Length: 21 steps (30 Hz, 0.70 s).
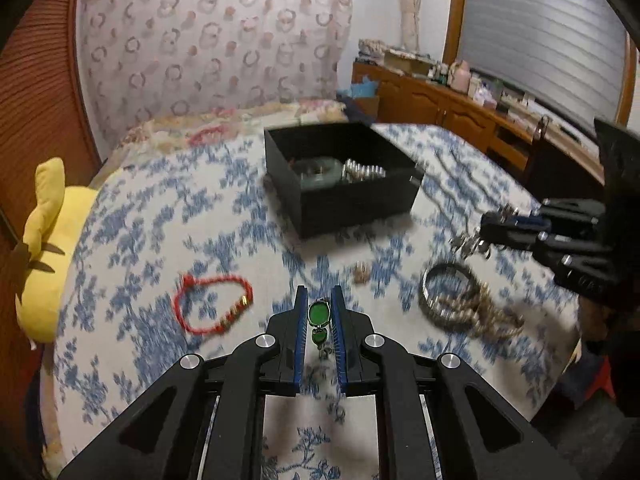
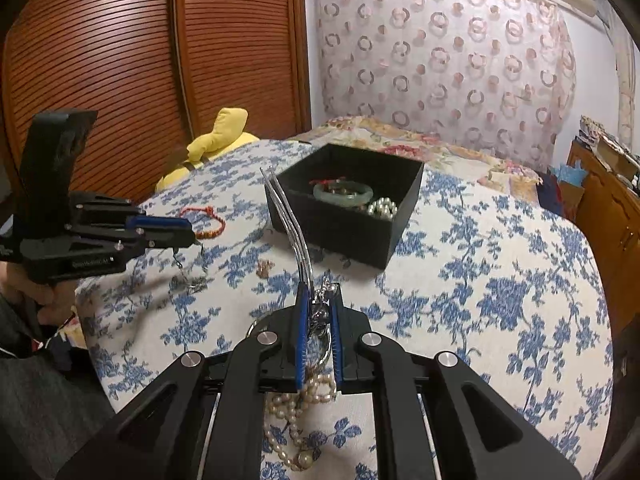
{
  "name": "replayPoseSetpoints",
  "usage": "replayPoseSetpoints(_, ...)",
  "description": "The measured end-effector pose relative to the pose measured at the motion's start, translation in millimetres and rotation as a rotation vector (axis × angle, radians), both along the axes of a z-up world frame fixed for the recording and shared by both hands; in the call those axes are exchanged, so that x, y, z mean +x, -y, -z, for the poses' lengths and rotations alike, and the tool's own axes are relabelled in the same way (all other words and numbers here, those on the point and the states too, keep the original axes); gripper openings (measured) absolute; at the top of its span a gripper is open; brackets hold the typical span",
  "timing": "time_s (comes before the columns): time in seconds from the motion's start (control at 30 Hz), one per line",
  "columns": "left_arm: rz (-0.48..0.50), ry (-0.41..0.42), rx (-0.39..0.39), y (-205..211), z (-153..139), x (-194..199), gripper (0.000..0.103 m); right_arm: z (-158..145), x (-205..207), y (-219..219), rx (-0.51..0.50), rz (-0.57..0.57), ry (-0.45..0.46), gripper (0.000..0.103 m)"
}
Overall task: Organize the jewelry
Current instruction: 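Grasp the green brooch with the left tool while the right tool holds the combs, then carry the brooch and combs over the black box and open both tools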
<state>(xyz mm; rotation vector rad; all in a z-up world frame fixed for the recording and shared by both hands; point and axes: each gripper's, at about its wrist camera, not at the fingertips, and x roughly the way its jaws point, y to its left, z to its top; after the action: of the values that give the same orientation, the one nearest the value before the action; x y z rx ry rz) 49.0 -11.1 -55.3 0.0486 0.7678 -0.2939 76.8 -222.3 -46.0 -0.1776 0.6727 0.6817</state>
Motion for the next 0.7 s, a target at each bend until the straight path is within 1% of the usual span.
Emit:
replayPoseSetpoints(0.1, 0.005, 0.026, -0.017, -1, -13, 5, 0.011, -7, 4, -2, 0.007, -0.001, 0.016, 0.011)
replayPoseSetpoints(0.3, 0.006, 0.081, -0.017, 0, -36, 18, 0.011, -17, 17, -6, 0.019, 0.002, 0.043, 0.011)
replayPoseSetpoints(0.5, 0.007, 0.119, -0.023, 1, -56, 35, 0.011, -28, 41, -11, 0.024, 0.02, 0.073, 0.011)
replayPoseSetpoints(0.7, 0.011, 0.139, -0.02, 6, -70, 52, 0.011, -34, 69, -15, 0.027, 0.048, 0.08, 0.011)
